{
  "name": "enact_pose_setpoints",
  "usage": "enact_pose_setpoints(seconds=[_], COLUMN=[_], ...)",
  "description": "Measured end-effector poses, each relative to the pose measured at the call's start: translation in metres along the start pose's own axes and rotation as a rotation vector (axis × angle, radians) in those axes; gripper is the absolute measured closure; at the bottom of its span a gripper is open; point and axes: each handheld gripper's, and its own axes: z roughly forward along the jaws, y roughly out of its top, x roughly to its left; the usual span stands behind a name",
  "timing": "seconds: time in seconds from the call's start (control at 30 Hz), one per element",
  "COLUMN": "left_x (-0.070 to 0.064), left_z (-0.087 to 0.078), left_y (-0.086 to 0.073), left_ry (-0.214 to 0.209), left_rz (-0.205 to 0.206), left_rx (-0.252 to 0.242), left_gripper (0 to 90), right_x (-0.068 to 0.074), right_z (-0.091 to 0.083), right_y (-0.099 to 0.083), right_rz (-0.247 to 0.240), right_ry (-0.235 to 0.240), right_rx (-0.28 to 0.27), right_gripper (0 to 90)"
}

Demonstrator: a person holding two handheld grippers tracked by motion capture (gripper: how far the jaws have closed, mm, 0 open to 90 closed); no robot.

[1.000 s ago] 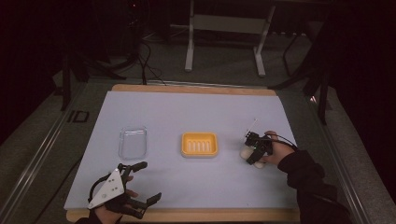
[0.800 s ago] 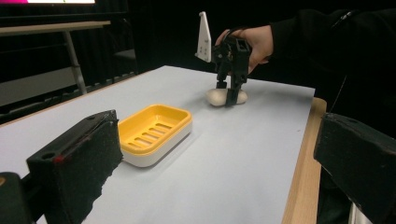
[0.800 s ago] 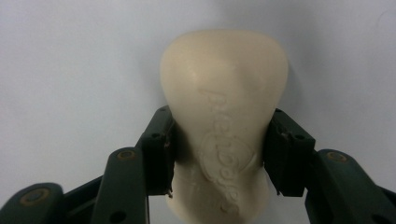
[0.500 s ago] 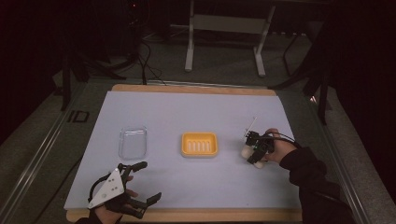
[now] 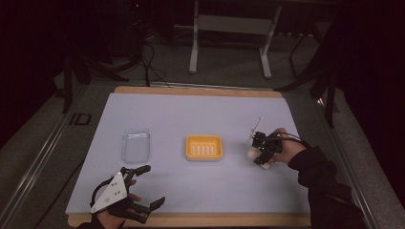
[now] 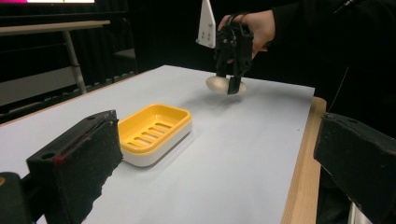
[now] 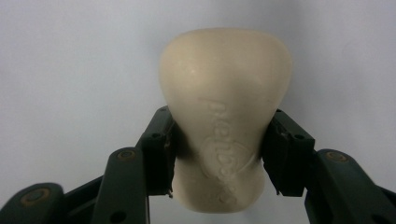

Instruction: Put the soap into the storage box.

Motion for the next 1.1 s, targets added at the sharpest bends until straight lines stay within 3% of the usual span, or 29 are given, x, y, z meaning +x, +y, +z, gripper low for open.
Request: enact_pose_setpoints(seconds=[0.2, 0.37, 0.8, 1.1], left_x=[0.000, 0.000, 0.000, 0.000], left_z=[0.001, 0.001, 0.002, 0.002], left_y=[0.000, 0.000, -0.001, -0.001], left_ry=[-0.001, -0.002, -0.001, -0.002], left_rz=[0.000, 0.000, 0.001, 0.004], left_rx=[0.002, 0.002, 0.006, 0.009], left_gripper=[1.1, 1.1, 1.2, 1.1], right_x=[0.007, 0.011, 0.019, 0.022], right_z=[-0.013, -0.022, -0.043, -0.050], right_y=[0.003, 0.008, 0.024, 0.038], right_rz=[-0.081, -0.116, -0.199, -0.229], right_ry=[-0.005, -0.004, -0.018, -0.003], right_rx=[-0.049, -0.067, -0.148, -0.151], right_gripper=[50.1, 50.0, 50.0, 50.0])
